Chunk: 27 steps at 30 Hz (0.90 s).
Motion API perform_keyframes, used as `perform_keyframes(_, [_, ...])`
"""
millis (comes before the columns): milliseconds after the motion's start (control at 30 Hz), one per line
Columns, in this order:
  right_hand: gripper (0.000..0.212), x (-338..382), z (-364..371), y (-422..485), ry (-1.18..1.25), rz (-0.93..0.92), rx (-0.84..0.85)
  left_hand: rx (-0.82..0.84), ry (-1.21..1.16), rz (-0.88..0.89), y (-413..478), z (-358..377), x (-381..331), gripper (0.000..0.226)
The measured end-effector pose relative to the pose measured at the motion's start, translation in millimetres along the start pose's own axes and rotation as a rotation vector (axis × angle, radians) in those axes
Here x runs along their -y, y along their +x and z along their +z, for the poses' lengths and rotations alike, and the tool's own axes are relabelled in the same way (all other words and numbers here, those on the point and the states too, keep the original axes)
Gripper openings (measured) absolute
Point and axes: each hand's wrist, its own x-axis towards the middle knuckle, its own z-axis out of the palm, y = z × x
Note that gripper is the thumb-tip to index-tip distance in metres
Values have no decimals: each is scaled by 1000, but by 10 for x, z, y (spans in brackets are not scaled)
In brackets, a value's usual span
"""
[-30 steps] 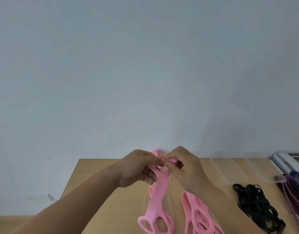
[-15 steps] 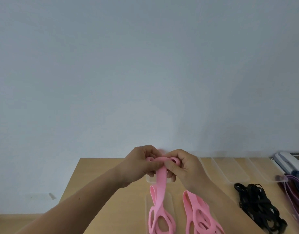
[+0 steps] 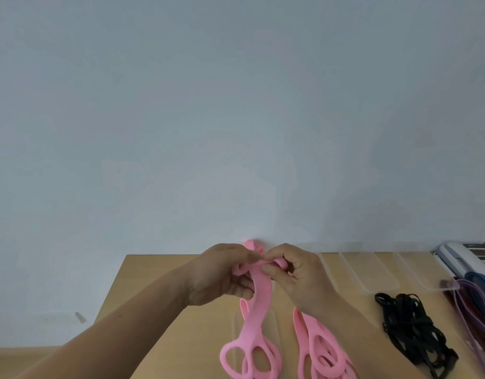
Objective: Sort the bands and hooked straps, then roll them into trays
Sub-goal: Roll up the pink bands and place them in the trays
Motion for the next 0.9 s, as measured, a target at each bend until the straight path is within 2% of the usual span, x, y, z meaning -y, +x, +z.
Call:
perform_keyframes(100, [38,-13,-8,-13,26,-1,10,-49,-29,4,4,-19,45,15])
perform_keyframes(233, [36,-7,-34,-21,256,151,81,-117,-27,34,5,-7,85,32])
perform_keyframes(367, [30,-2,-75,-38,441,240,213,-195,124,165,4,29,82,23])
perform_keyframes(500, [12,-2,-47,-25,377,255,153,-310,308,261,21,81,132,20])
perform_keyframes(567, [17,-22,-42,-22,330,247,109,-330,321,274,31,101,155,20])
perform_keyframes(900, [32,-27,-104,-120,252,188,61,-104,171,89,-12,102,69,29])
